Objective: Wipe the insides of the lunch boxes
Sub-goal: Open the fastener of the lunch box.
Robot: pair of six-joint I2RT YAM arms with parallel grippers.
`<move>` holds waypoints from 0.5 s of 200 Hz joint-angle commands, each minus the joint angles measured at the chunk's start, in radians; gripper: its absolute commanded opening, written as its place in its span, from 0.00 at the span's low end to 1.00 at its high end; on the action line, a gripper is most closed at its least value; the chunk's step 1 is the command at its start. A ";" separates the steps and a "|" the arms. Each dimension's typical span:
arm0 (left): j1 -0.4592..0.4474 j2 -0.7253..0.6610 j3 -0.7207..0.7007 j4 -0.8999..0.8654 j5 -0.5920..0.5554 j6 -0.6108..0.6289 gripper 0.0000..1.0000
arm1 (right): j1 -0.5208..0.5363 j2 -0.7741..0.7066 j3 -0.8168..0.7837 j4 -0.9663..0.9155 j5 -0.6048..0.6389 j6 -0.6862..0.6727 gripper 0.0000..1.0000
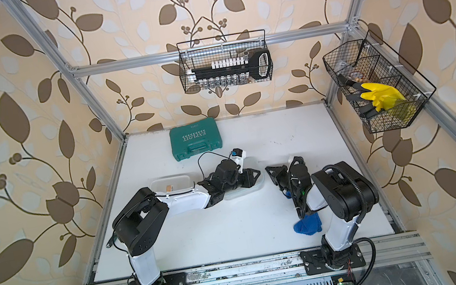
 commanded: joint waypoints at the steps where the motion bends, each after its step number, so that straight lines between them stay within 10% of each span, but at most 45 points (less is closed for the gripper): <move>1: -0.012 0.046 -0.060 -0.207 0.041 -0.035 0.46 | 0.006 -0.049 -0.001 -0.028 0.001 -0.025 0.17; 100: 0.093 -0.200 0.157 -0.541 -0.025 0.081 0.99 | -0.063 -0.384 0.216 -0.863 -0.018 -0.364 0.63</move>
